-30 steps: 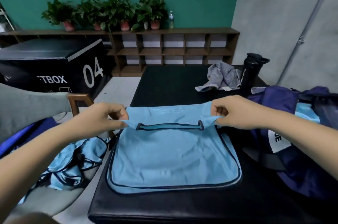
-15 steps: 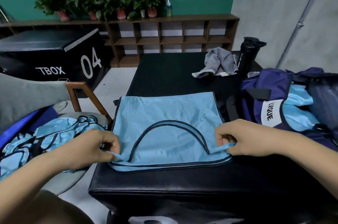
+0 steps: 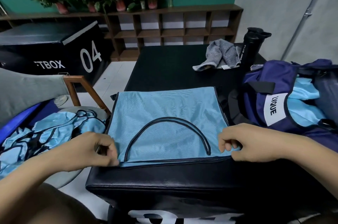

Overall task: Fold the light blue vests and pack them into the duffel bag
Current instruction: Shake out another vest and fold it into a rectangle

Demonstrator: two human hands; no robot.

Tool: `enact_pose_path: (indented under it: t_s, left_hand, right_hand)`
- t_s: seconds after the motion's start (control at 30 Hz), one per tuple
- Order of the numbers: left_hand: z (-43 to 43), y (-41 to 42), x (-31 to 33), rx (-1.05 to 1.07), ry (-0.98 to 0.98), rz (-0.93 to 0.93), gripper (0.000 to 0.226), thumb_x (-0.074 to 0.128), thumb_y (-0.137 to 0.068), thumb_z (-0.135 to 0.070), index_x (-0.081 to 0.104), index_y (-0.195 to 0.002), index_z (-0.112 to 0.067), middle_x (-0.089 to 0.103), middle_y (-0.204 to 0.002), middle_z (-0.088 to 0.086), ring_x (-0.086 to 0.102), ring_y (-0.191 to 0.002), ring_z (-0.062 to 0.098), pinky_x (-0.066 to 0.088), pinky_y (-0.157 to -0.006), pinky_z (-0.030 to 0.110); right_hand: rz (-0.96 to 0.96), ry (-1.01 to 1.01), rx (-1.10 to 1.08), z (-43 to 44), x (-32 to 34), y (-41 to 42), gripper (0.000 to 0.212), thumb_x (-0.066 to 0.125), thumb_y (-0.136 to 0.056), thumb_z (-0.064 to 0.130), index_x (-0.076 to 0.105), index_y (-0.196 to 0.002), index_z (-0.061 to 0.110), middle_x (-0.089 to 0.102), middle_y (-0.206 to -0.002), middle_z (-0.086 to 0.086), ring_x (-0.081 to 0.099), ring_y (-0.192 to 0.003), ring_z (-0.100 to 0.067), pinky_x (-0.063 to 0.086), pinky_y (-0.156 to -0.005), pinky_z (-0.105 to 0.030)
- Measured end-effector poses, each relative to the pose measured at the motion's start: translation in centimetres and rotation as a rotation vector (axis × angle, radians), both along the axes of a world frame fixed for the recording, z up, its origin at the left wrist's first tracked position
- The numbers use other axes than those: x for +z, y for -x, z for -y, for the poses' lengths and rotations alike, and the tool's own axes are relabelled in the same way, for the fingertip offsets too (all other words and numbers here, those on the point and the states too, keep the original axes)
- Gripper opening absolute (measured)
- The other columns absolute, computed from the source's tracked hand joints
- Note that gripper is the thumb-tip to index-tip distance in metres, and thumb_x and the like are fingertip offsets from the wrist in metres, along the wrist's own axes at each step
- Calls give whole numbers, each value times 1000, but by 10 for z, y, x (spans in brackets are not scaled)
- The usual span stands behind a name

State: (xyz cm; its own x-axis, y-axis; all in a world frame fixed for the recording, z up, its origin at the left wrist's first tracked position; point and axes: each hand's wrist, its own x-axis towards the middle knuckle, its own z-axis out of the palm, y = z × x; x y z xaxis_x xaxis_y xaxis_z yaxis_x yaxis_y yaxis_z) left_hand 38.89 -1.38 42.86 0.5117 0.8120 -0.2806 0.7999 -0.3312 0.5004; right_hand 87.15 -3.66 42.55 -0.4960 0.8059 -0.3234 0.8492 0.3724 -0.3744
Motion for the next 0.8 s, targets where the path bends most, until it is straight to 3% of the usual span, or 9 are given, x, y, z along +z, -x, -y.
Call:
enact_pose_path:
  t_s: [0.13,0.3,0.5,0.8]
  left_hand:
    - [-15,3,-4,232,-213,83,10,75,-97,-26,79,-89,-29,78,-95,-19,73,-81,6,60,-78,31]
    - [-44,8,-19,510,-294,42,15,81,-91,-32,69,-88,-25,74,-85,-8,61,-64,4,49,-65,30]
    - [-60,5,-29,564,-207,-58,24,83,-86,-44,69,-84,-24,73,-78,-2,67,-74,18,49,-66,35]
    - [-72,-5,-30,570,-190,-140,19,81,-83,-31,69,-76,-18,69,-70,0,61,-66,17,45,-58,30]
  right_hand:
    - [-159,-98,-60,-4,0,-3,36,61,-85,6,70,-96,39,66,-100,17,64,-95,-9,47,-80,-18]
    - [-51,-365,-46,-20,-18,-14,41,59,-86,2,64,-105,38,54,-105,23,54,-106,-4,49,-91,-32]
    - [136,-575,-2,-29,-34,-20,56,67,-73,-5,59,-110,36,48,-108,17,45,-91,-13,51,-79,-37]
    - [140,-635,31,-35,-38,-18,43,82,-72,3,70,-99,35,59,-94,19,56,-84,-12,53,-73,-36]
